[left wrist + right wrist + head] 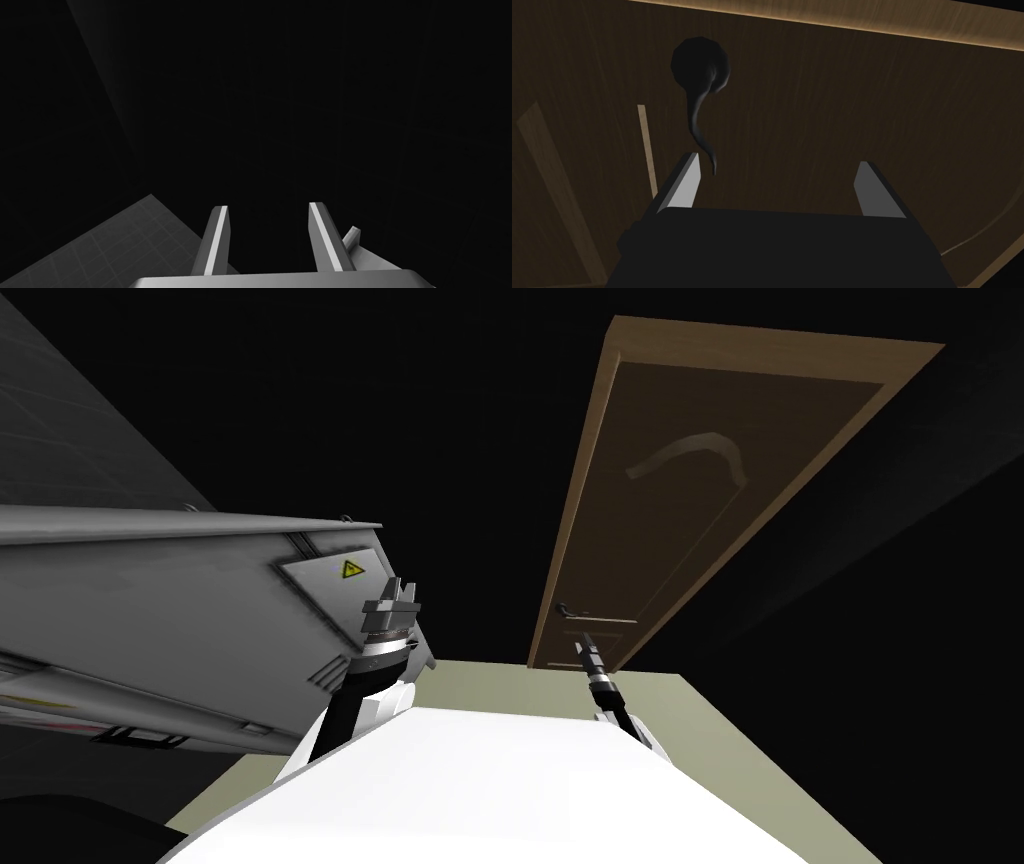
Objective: Pull the door open
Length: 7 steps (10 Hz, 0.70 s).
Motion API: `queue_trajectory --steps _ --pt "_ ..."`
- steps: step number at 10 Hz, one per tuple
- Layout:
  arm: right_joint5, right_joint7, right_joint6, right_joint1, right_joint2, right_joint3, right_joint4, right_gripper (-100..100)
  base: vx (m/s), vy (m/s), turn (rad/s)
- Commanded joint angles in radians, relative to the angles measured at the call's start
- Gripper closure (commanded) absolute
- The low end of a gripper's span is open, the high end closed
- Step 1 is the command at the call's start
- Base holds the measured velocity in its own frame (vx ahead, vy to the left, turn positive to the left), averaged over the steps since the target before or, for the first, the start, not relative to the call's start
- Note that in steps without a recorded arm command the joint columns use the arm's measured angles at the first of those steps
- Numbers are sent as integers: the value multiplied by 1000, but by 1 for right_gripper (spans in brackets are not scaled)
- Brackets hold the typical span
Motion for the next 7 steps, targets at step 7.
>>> queue_trajectory --steps 7 --pt "-15 -12 -17 -47 -46 6 193 -100 75 -49 62"
